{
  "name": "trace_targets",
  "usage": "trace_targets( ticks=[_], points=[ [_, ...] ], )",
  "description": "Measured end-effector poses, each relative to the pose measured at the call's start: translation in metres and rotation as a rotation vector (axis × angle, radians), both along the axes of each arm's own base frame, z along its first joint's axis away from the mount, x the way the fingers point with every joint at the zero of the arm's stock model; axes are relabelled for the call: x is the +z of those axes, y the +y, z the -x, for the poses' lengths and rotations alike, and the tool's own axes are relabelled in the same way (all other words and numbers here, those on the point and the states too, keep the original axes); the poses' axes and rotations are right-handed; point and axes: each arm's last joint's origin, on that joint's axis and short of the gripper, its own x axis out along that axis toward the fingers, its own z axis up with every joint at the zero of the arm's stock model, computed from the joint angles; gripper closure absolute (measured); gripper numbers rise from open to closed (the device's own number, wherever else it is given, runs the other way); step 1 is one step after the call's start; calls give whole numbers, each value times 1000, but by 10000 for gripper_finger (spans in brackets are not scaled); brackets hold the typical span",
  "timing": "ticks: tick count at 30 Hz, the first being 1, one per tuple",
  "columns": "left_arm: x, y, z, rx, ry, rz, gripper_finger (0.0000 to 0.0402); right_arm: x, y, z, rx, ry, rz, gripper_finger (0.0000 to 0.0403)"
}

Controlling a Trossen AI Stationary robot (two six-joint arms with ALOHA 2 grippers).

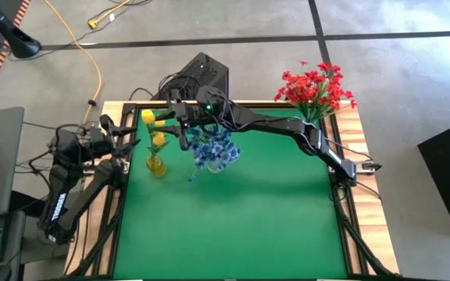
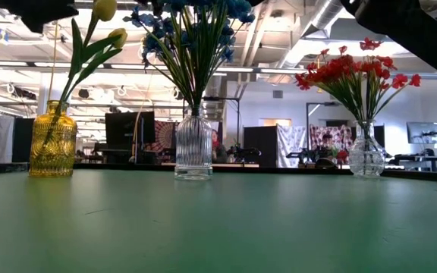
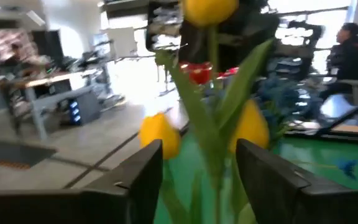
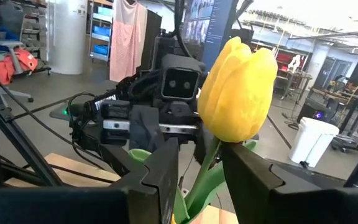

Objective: Sort flowers into vase by color
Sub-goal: Put the yellow tulip into the yellow vase

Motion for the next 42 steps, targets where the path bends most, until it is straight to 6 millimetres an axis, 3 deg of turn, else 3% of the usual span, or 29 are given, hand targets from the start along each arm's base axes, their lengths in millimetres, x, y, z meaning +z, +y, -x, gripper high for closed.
trace_targets(
  ticks=[11,19,29,35,42],
  points=[
    [-5,24,-15,-99,83,170,191,6,1,0,-26,-56,-12,253],
    [-6,32,-22,-208,124,143,191,7,0,1,-26,-60,-11,253],
    [-7,37,-25,-205,147,135,195,8,0,1,-26,-75,-9,253],
    [-5,40,-27,-225,141,108,225,9,0,1,-26,-83,-8,253],
    [-2,41,-27,-226,125,85,296,9,0,1,-26,-82,-8,253]
  ],
)
